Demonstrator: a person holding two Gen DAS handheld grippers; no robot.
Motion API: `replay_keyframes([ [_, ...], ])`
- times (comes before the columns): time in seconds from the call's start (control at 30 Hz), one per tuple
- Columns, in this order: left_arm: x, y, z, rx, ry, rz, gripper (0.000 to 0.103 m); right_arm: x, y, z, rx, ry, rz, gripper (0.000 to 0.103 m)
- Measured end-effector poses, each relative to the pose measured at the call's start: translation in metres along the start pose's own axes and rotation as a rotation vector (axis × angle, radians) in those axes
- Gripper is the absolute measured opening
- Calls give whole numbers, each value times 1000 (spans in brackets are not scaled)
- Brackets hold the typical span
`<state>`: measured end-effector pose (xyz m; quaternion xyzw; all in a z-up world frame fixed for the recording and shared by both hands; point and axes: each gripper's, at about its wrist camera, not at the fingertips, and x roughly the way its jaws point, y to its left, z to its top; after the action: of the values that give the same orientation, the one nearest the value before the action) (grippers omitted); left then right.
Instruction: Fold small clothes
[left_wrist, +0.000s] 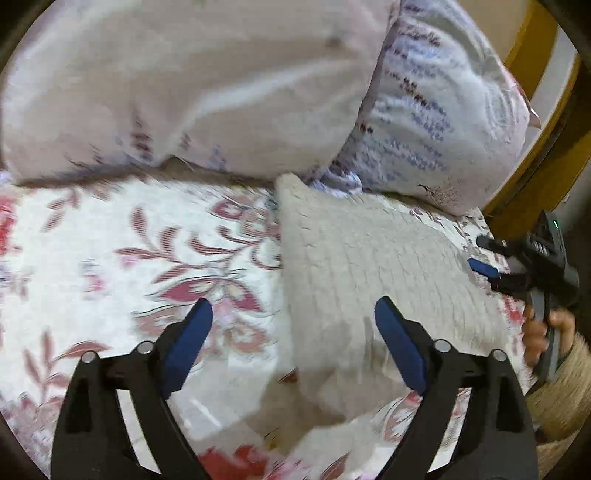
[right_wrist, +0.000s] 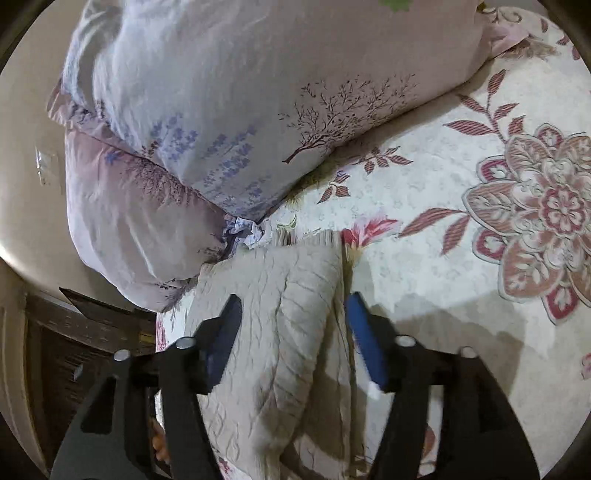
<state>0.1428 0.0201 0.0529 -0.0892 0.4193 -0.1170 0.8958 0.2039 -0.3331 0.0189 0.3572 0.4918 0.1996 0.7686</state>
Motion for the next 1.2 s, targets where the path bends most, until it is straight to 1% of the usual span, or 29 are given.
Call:
replay_keyframes([
  [0.03, -6, -4, -7, 10, -16, 16, 92, 12, 1, 3, 9, 38, 5, 58],
  [0.07, -17, 4, -13, 14, -24, 23, 95, 19, 1, 5, -5, 63, -5, 13],
  [0.1, -22, 4, -17, 15, -31, 25, 96, 30, 7, 10, -42, 72, -55, 10],
  [0.13, -30, 13, -20, 15, -34, 23, 98, 34, 10, 14, -76, 49, -111, 10],
  [0.2, -31, 10, -30, 20, -30, 42, 101, 38, 12, 31, -56, -42, -173, 10],
  [0.23, -32, 12, -31, 26, -25, 67, 101, 40, 8, 37, -36, -49, -192, 10],
  [0.27, -33, 13, -36, 34, -20, 91, 101, 46, 6, 40, -20, -31, -217, 10],
  [0.3, -32, 13, -44, 45, -15, 122, 101, 51, 7, 41, -32, -7, -239, 13],
  [0.33, -31, 11, -49, 61, -8, 146, 101, 50, 11, 40, -55, -8, -256, 15],
  [0.4, -32, 12, -57, 77, 3, 162, 101, 29, 26, 31, -116, -81, -274, 22],
  [0.43, -32, 12, -61, 77, 8, 162, 101, 11, 30, 23, -137, -123, -254, 25],
  [0.47, -32, 13, -63, 75, 11, 158, 101, -9, 36, 10, -159, -170, -201, 29],
  [0.5, -32, 13, -67, 71, 17, 149, 101, -21, 43, -2, -182, -192, -161, 29],
  [0.57, -30, 12, -71, 65, 27, 129, 101, -30, 55, -27, -250, -185, -125, 29],
  [0.63, -26, 9, -73, 68, 38, 106, 101, -24, 61, -50, -314, -147, -130, 30],
  [0.67, -24, 7, -73, 73, 44, 102, 101, -13, 58, -59, -325, -110, -161, 39],
  [0.7, -20, 2, -74, 85, 54, 100, 101, 1, 53, -64, -311, -74, -210, 51],
  [0.73, -17, -1, -74, 90, 60, 101, 101, 21, 41, -66, -279, -9, -260, 52],
  [0.77, -14, -4, -75, 96, 67, 98, 101, 22, 33, -69, -276, -17, -267, 51],
  [0.8, -10, -6, -76, 98, 77, 97, 101, 19, 36, -71, -292, -62, -284, 51],
  [0.83, -6, -8, -77, 97, 87, 97, 101, 19, 39, -72, -286, -55, -299, 51],
  [0.87, -3, -9, -78, 93, 98, 95, 101, 12, 44, -76, -284, -82, -305, 56],
  [0.9, 0, -11, -81, 89, 108, 97, 101, -2, 47, -81, -294, -128, -311, 80],
  [0.93, 0, -13, -82, 94, 102, 107, 101, -19, 51, -93, -319, -205, -347, 95],
  [0.97, 0, -14, -83, 100, 96, 114, 101, -29, 52, -103, -333, -256, -371, 102],
  [1.0, 1, -16, -84, 108, 93, 121, 101, -39, 51, -118, -352, -307, -394, 102],
  [1.03, 2, -16, -85, 114, 91, 127, 101, -44, 51, -124, -359, -313, -412, 102],
  [1.13, 4, -20, -88, 138, 82, 154, 101, -48, 42, -145, -395, -280, -505, 102],
  [1.2, 7, -25, -91, 160, 87, 188, 101, -33, 39, -159, -408, -230, -541, 102],
])
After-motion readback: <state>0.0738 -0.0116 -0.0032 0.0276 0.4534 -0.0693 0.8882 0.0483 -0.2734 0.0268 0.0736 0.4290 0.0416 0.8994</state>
